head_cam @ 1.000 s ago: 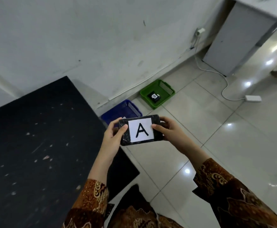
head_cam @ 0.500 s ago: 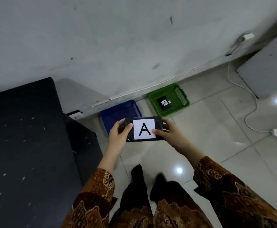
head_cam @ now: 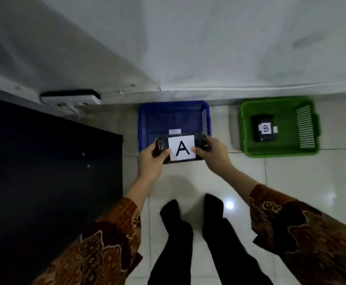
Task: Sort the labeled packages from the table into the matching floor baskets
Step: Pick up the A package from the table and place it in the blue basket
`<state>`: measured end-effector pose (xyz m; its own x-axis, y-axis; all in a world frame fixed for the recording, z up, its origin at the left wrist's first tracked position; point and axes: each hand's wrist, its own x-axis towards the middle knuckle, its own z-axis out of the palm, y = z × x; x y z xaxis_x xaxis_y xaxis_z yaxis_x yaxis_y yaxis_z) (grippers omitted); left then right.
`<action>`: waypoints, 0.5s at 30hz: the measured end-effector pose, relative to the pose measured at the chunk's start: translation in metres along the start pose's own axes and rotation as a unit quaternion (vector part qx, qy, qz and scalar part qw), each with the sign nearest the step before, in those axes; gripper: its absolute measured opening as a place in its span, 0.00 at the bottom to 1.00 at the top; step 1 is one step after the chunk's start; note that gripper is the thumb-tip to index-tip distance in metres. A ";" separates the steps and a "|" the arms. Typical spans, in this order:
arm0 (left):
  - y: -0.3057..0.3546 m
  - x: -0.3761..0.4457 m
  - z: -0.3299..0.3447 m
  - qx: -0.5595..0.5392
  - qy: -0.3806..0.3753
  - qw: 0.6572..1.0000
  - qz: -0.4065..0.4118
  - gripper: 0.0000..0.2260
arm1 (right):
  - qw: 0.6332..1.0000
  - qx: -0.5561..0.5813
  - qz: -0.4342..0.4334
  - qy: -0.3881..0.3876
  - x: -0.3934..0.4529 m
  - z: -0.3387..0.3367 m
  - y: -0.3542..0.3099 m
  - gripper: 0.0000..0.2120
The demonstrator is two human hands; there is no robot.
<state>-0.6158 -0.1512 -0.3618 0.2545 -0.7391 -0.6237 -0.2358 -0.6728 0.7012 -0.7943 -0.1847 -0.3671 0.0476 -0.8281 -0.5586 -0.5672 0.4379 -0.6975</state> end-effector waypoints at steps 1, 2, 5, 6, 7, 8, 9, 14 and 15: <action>-0.016 0.026 0.010 0.012 -0.005 1.000 0.009 0.17 | 1.000 -0.012 -0.004 0.003 0.026 0.010 0.019 0.19; -0.037 0.054 0.023 0.026 -0.011 0.999 0.017 0.16 | 1.000 -0.016 0.000 0.007 0.054 0.024 0.041 0.19; -0.092 0.135 0.056 0.061 -0.019 0.998 0.029 0.14 | 0.999 -0.025 0.001 0.020 0.130 0.062 0.097 0.19; -0.105 0.156 0.061 0.072 -0.014 0.997 0.031 0.14 | 0.999 -0.028 0.003 0.019 0.147 0.072 0.110 0.19; -0.118 0.178 0.068 0.083 -0.010 0.996 0.032 0.14 | 0.999 -0.030 0.009 0.015 0.166 0.084 0.123 0.18; -0.131 0.199 0.074 0.088 -0.007 0.996 0.034 0.14 | 0.999 -0.028 0.013 0.010 0.183 0.096 0.136 0.18; -0.141 0.217 0.078 0.092 -0.006 0.995 0.030 0.14 | 0.999 -0.031 0.018 0.003 0.197 0.106 0.145 0.17; -0.169 0.277 0.085 0.142 -0.020 0.989 0.035 0.15 | 0.998 -0.032 0.051 0.008 0.239 0.140 0.174 0.15; -0.169 0.283 0.085 0.148 -0.025 0.988 0.036 0.16 | 0.998 -0.027 0.056 0.007 0.242 0.142 0.174 0.16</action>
<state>-0.5835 -0.2492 -0.6862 0.1814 -0.7809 -0.5978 -0.5176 -0.5927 0.6171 -0.7650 -0.2593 -0.6873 -0.0300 -0.7803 -0.6246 -0.6125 0.5082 -0.6055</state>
